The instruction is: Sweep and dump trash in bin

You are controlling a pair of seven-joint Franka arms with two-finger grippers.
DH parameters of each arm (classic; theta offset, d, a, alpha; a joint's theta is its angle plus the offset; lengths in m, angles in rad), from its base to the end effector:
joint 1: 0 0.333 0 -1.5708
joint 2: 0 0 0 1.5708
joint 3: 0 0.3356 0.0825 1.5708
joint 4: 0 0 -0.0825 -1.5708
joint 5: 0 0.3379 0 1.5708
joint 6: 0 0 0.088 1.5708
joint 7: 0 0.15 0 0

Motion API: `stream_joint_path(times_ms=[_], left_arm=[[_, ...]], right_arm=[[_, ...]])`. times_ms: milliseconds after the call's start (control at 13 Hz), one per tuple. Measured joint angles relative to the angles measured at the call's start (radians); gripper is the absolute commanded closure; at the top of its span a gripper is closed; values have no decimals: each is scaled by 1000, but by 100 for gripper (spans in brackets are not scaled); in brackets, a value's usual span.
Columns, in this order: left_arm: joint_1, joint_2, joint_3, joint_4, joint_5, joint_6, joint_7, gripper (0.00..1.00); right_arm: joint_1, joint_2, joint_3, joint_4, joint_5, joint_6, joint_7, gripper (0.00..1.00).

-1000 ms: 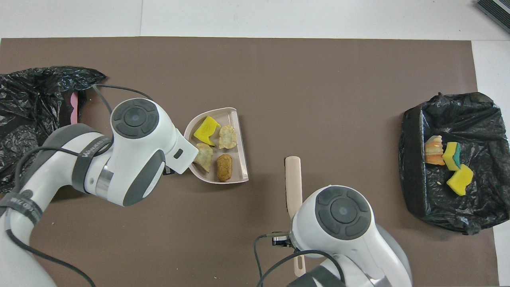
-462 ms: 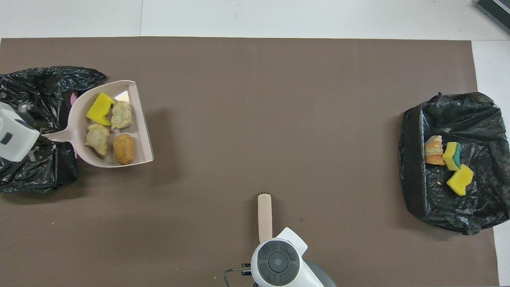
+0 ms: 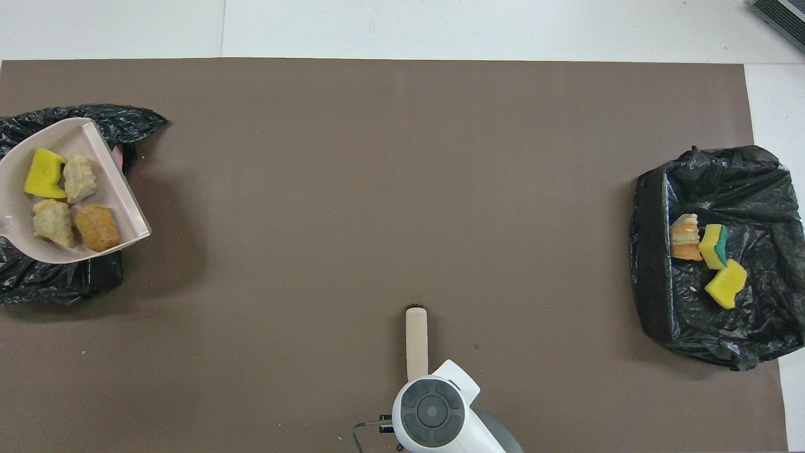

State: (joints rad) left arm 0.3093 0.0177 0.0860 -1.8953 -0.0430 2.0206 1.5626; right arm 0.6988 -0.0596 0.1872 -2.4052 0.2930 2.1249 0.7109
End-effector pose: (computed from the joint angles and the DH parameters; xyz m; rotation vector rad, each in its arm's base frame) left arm 0.4982 0.2031 0.4918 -2.5759 1.6708 -0.1410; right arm 0.2457 0.3377 0.3316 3.1006 -0.0140 -0.4846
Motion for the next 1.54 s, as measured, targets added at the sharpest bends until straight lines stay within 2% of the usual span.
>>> stream_joint_path(times_ms=[231,385,615,923,1077,1308,1538], left_arm=[[90,21,1,61,29,0,84,100],[116,52,0,119,151,2,123,100],[117,106,-6,207,331,3,141,100],[110,131,-22,220,514,15,135,100],[95,131,-23,220,575,15,133,100],[72,131,-24,220,639,12,132,100],[58,131,-24,220,717,2,105,100]], right_arm=[[-10,0,-4,38,-1,1,0,0],[-56,-1,-8,83,-7,2,0,0],[-189,-2,-14,159,-87,3,-3,0],[-400,0,-17,250,-138,-3,-172,0],[-505,11,-19,276,-179,-7,-275,0],[-620,25,-19,353,-203,-18,-334,0],[-693,17,-28,489,-242,-156,-354,0]])
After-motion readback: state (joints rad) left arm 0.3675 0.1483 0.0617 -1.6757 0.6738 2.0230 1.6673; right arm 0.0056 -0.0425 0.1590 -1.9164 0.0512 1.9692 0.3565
